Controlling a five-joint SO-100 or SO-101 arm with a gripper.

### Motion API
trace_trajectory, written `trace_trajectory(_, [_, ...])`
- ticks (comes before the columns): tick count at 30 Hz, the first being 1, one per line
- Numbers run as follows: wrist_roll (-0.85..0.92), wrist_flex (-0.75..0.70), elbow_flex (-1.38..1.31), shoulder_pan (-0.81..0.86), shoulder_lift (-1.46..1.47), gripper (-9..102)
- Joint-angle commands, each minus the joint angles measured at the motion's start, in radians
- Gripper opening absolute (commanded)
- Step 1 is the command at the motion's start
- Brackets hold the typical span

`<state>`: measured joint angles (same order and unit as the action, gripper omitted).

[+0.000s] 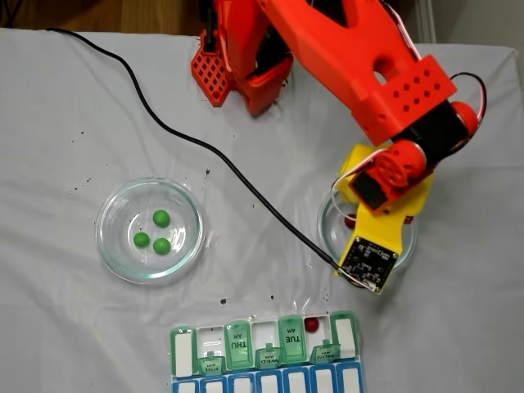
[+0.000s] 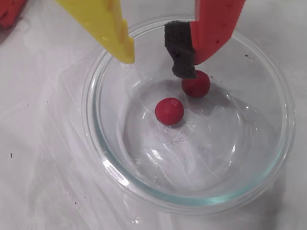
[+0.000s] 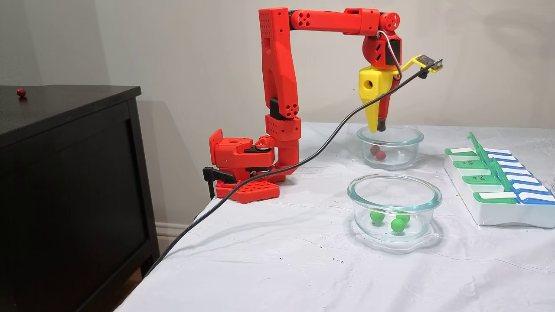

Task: Sort medicines into box.

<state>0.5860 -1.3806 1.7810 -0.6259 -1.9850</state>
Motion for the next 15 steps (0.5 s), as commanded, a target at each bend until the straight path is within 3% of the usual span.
trace_trajectory(1, [-0.041,0.028,-0.015,-0.017,-0.009,19])
trace_trajectory(15, [-0.244,0.08,0.014,-0.054,0.048,22])
